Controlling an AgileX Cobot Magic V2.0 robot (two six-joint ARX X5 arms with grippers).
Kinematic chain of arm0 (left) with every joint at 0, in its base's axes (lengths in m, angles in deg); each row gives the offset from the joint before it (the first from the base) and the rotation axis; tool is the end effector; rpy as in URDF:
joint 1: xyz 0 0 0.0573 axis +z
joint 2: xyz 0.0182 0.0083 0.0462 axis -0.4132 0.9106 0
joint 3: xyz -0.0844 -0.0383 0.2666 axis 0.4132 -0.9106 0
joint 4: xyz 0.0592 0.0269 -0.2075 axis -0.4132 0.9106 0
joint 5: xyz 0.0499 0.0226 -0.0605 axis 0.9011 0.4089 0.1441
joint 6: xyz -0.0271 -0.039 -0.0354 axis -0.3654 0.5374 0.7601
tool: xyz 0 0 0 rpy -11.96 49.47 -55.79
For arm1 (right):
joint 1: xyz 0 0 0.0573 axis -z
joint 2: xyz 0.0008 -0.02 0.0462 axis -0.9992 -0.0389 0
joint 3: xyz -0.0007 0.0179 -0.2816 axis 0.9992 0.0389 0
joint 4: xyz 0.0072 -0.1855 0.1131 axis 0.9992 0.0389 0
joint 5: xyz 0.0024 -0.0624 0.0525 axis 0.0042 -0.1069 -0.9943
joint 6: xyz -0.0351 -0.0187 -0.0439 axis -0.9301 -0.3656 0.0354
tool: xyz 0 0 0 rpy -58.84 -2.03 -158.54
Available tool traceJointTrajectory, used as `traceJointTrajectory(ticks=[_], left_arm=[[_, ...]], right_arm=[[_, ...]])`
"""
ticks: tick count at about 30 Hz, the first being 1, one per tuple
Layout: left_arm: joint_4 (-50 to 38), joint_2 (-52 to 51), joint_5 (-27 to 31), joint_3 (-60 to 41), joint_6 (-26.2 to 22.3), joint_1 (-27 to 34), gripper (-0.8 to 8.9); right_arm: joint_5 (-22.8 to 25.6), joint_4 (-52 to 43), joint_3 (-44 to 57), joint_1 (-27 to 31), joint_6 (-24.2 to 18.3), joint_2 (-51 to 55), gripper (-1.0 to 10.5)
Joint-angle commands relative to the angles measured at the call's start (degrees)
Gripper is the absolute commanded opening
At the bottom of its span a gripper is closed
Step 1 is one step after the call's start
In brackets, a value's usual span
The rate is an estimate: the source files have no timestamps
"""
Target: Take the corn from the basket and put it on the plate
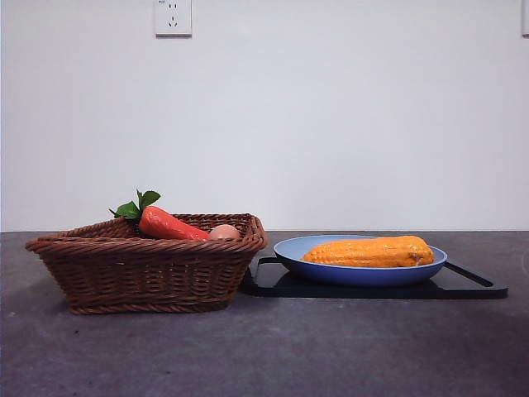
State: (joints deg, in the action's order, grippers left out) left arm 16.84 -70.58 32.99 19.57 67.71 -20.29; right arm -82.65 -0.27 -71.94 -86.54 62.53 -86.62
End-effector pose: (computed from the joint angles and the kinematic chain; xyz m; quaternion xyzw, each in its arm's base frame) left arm 0.0496 -0.0009 0.1549 -0.0286 0.0734 -0.0220 0.9966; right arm 0.0500 0.0067 0.1521 -0.0100 0.0699 0.0947 0.9930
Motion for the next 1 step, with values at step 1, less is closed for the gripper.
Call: traceJointTrajectory(ticks=[1], left_arm=[[0.31, 0.0, 0.0, -1.57, 0.13, 0.15, 0.07]], right_arm=[[0.07, 0.15, 0.33, -0.02, 0.55, 0.04, 0.0]])
